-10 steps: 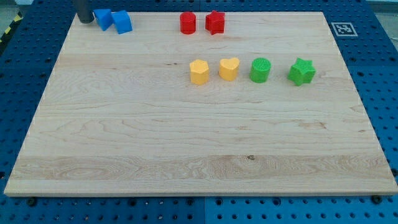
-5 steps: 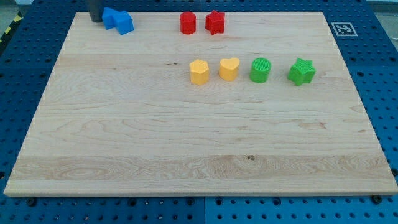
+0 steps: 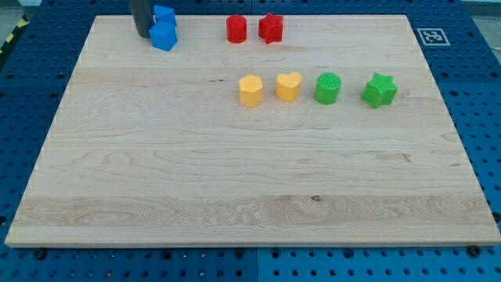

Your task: Move the blue cube toward the red circle

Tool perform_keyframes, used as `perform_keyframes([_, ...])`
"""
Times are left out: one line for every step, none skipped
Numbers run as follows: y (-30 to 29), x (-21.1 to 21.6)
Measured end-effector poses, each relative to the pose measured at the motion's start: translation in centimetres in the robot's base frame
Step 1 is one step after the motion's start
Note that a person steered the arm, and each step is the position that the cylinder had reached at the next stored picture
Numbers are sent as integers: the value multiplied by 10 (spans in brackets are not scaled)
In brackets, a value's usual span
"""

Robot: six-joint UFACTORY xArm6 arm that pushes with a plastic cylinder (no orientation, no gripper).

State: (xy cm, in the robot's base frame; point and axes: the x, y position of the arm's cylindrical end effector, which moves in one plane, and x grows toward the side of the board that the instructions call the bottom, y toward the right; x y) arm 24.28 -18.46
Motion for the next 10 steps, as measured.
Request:
perform_keyframes([7,11])
perform_keyframes([8,35])
perform_keyframes([22,36])
perform_keyframes([34,36])
perform_keyframes([35,36])
perform_keyframes([35,36])
perform_keyframes([42,36])
perform_keyframes([57,36])
perform_keyframes([65,36])
perform_keyframes([66,36])
